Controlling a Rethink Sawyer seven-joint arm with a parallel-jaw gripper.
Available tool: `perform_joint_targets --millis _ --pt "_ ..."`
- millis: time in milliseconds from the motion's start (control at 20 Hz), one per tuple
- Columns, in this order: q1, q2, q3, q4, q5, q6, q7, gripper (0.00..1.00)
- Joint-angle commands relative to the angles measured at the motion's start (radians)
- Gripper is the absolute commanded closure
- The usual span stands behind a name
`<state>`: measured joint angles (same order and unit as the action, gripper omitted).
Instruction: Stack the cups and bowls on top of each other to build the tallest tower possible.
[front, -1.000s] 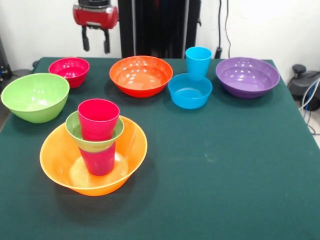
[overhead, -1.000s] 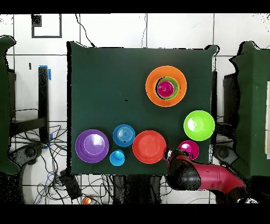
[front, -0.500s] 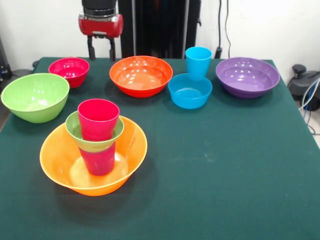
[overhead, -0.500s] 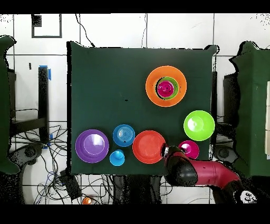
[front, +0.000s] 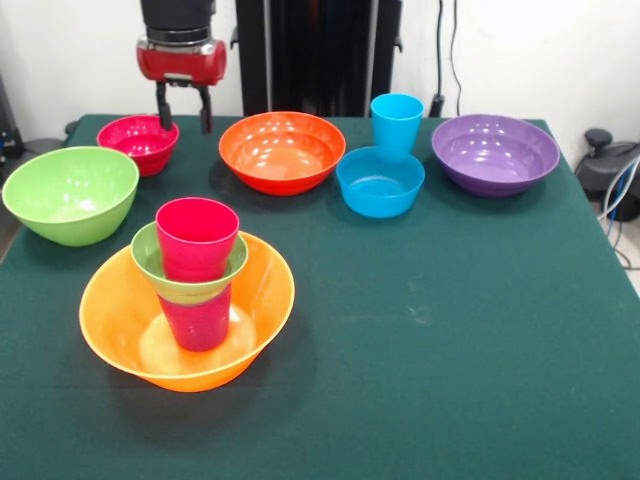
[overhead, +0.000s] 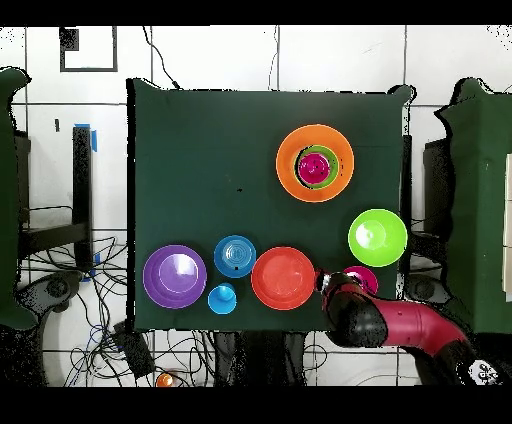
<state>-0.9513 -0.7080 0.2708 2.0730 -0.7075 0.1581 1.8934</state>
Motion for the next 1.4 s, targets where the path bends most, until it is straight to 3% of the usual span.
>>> perform_joint_targets --millis 50,450,850,1400 --pt "-0.011 0.020 0.101 -0.101 -0.031 0.175 -0.138 0.00" --pt "-0.028 0.043 0.125 -0.119 -0.048 0.187 -0.139 0.00" --pt "0.025 0.122 0.095 -0.181 -0.058 0.133 -0.070 0.00" --pt "0.017 0.095 0.086 -0.155 -0.066 0.130 -0.079 0.00"
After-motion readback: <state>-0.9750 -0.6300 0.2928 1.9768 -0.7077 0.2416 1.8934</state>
